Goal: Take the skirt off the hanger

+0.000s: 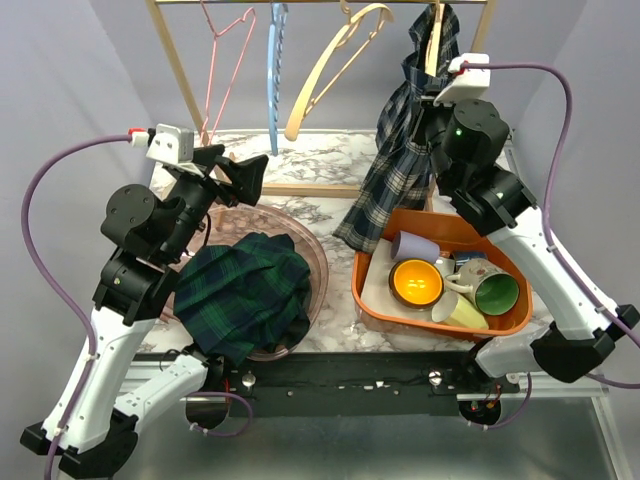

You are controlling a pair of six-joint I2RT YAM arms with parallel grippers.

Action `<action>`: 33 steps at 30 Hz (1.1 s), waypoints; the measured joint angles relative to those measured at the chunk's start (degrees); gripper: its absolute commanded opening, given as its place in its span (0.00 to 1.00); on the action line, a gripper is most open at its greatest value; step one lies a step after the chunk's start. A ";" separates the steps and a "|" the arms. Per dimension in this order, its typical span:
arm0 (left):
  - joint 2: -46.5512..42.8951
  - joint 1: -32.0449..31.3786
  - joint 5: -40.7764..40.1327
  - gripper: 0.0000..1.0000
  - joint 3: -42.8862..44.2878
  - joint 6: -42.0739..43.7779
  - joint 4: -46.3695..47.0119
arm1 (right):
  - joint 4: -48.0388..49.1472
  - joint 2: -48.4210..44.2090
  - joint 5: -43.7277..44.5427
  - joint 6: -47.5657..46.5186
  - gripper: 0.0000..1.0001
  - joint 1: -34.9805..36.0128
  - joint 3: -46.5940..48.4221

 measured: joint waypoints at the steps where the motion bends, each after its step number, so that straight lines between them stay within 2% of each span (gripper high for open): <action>1: 0.50 0.00 0.28 0.97 0.66 0.00 -0.39 | 0.52 -0.48 -0.39 -0.04 0.01 0.00 -0.57; 9: 4.48 0.00 4.35 0.96 6.86 -0.90 -1.88 | 6.29 -3.76 -3.34 -0.76 0.01 0.00 -5.07; 25: 6.29 -0.02 6.78 0.96 8.09 -2.80 -2.89 | 22.12 -8.74 -6.21 -3.85 0.01 0.00 -16.52; 33: 7.15 -0.02 7.37 0.96 9.88 -3.41 -3.39 | 27.34 -9.49 -7.26 -3.41 0.01 0.00 -17.68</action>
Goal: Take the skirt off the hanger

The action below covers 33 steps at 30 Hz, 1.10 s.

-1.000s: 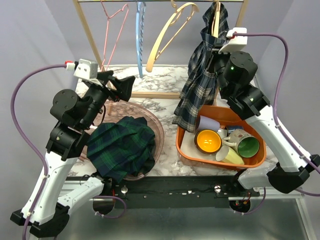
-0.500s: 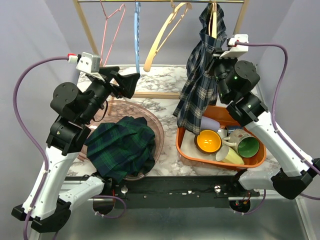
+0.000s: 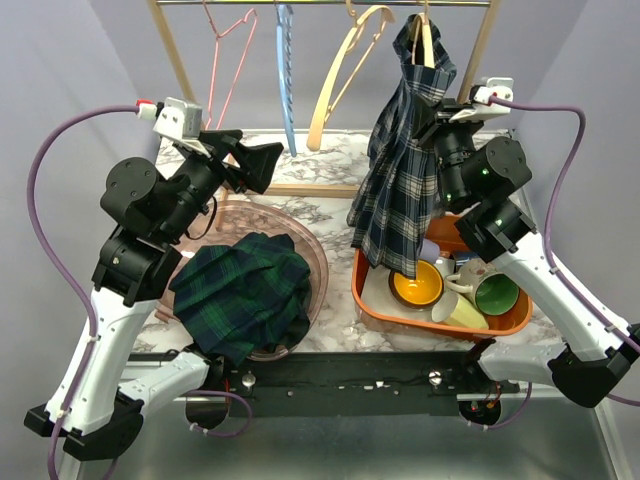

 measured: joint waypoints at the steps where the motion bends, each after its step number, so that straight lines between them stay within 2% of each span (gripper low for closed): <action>1: 0.07 0.02 0.04 0.96 0.11 -0.02 0.00 | 0.31 -0.02 -0.17 0.22 0.01 0.00 0.00; 11: 1.16 0.00 0.26 0.96 0.48 -0.07 -0.55 | 6.01 -0.02 -0.83 0.70 0.01 0.00 0.00; 18: 1.42 0.02 0.33 0.96 1.14 -0.02 -0.76 | 6.43 -0.09 -1.05 1.73 0.01 0.00 0.00; 33: 4.61 0.02 1.64 0.94 7.72 0.00 -0.83 | -2.95 -8.44 -2.86 5.81 0.01 0.00 -1.36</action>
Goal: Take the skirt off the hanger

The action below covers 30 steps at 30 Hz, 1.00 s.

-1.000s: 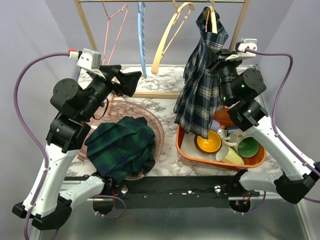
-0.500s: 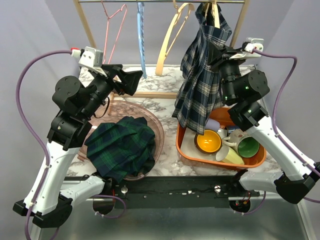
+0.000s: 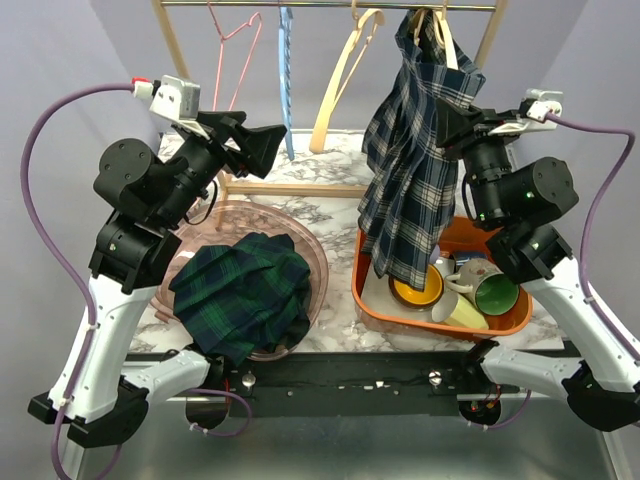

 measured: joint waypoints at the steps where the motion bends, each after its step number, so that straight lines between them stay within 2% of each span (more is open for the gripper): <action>1: 0.37 0.00 0.07 0.94 0.63 0.00 -0.04 | -0.70 -0.24 -0.15 0.02 0.01 0.00 0.02; 11: 1.81 0.00 0.79 0.94 2.69 -0.02 -0.39 | -5.20 -0.70 -1.11 2.99 0.01 -0.04 0.13; 20: 4.55 0.00 5.35 0.90 7.52 0.39 -1.42 | -14.71 -9.14 -5.09 5.77 0.01 -0.04 -1.44; 25: 6.05 -0.02 9.99 0.82 8.44 -4.70 1.16 | -17.42 -13.64 -7.89 6.03 0.01 -0.07 -2.80; 30: 8.15 -0.87 13.51 0.81 8.24 -12.00 7.98 | -18.40 -17.55 -11.67 6.12 0.01 -0.07 -5.20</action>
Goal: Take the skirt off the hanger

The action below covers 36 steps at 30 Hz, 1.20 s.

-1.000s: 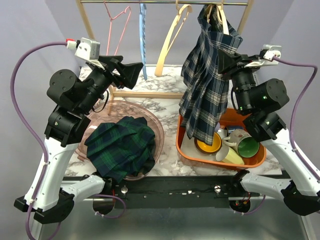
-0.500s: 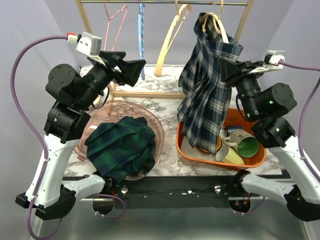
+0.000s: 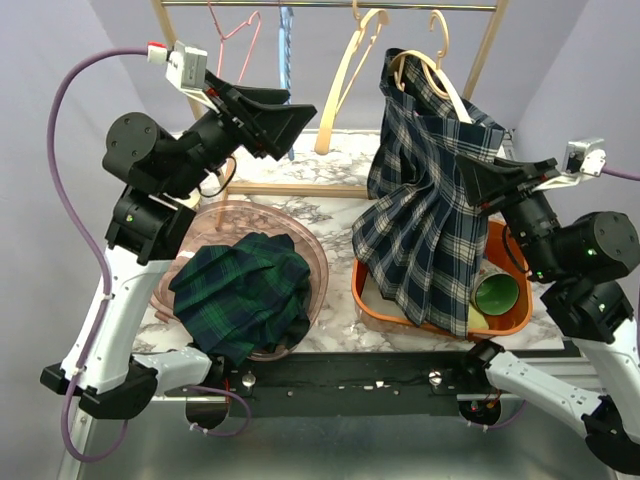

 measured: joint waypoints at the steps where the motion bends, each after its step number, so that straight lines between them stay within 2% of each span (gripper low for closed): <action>1: 0.02 -0.39 0.07 0.82 -0.66 -0.46 1.68 | -0.22 -0.26 -0.39 0.13 0.01 0.00 0.00; 5: 0.35 -4.15 -1.51 0.82 -2.56 5.70 6.29 | -2.60 -1.92 -1.68 0.72 0.01 0.00 0.46; 7: 1.03 -5.73 -3.08 0.87 -2.45 11.72 7.54 | -4.50 -2.62 -2.34 1.16 0.01 0.00 1.53; 11: 3.23 -9.33 -7.41 0.91 -2.10 27.87 9.27 | -8.20 -3.61 -4.83 2.27 0.01 0.00 4.39; 18: 7.89 -19.02 -12.98 0.90 -2.10 55.06 12.07 | -10.69 -6.78 -11.02 4.70 0.01 -0.02 5.90; 21: 10.29 -21.03 -13.27 0.89 -2.03 61.07 13.46 | -11.50 -7.63 -13.16 5.55 0.01 -0.02 5.90; 25: 13.18 -22.18 -13.29 0.81 -1.66 65.37 14.84 | -12.74 -7.76 -16.44 6.14 0.01 -0.02 5.90; 29: 14.53 -23.54 -13.60 0.78 -1.27 68.94 15.13 | -13.42 -7.78 -19.45 6.75 0.01 -0.02 5.90; 33: 14.58 -24.41 -14.01 0.69 -1.25 71.67 15.54 | -13.40 -8.24 -20.44 6.97 0.01 -0.07 5.92; 36: 14.58 -24.63 -14.67 0.73 -1.25 73.37 15.78 | -13.42 -8.52 -20.85 7.04 0.01 -0.22 5.99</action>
